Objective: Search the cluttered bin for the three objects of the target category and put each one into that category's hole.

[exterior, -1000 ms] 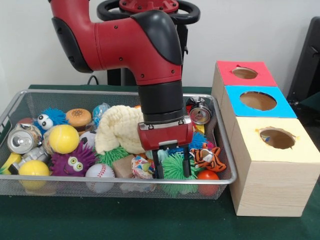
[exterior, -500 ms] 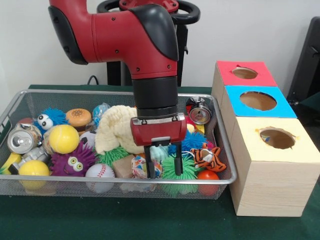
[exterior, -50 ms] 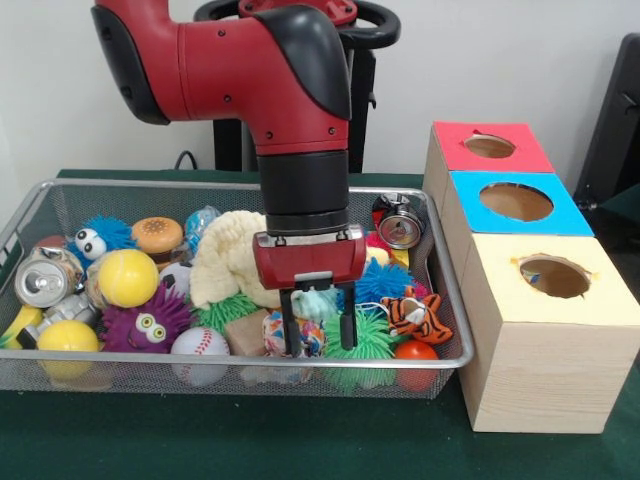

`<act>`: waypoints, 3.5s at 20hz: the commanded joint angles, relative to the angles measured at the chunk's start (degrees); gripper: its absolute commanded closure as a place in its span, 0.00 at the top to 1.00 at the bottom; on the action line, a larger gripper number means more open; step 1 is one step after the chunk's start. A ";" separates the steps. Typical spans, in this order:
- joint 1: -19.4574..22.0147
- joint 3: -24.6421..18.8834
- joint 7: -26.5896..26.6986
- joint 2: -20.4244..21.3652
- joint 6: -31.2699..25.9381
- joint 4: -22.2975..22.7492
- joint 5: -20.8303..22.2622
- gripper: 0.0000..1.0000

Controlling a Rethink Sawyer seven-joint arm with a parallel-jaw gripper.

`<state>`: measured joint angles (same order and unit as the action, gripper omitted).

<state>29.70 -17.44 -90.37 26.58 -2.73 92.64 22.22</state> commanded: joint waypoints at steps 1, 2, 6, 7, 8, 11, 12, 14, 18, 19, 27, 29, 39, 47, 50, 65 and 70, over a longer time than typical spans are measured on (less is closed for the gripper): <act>0.47 1.37 -9.61 -0.15 2.76 -3.16 -1.88 1.00; 0.35 1.78 -9.96 -0.04 3.22 -3.16 -2.03 1.00; -0.48 3.88 -10.44 -0.21 3.54 -3.45 -2.73 1.00; -0.58 4.09 -10.46 -0.04 3.56 -3.31 -2.91 1.00; -0.60 4.21 -10.46 -0.01 3.61 -3.31 -3.02 1.00; -1.65 6.47 -11.23 -0.09 3.68 -3.54 -4.03 1.00; -1.79 6.77 -11.25 -0.22 3.50 -3.67 -4.32 1.00; -2.43 7.87 -10.78 -0.74 1.67 -3.93 -4.84 1.00; -2.53 8.24 -8.90 -2.11 -2.39 -3.87 -5.13 1.00; -2.57 8.48 -8.61 -2.20 -2.99 -3.88 -5.17 1.00; -0.52 4.54 -4.07 -3.77 -7.86 -3.29 -4.00 1.00; 0.48 2.93 -2.99 -4.01 -7.94 -3.15 -3.33 1.00; 4.41 -4.86 -0.83 -5.11 -8.22 -1.46 -2.00 1.00; 5.16 -6.93 0.55 -6.32 -9.15 -2.24 -0.98 1.00; 4.63 -6.52 -0.02 -6.08 -8.49 -2.41 -0.78 1.00; 4.11 -5.60 -1.88 -5.92 -6.57 -2.71 -1.01 0.00; 3.72 -5.20 -2.54 -4.74 -5.01 -2.36 -0.61 0.00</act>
<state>34.07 -19.16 -90.37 23.24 -4.50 91.23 19.61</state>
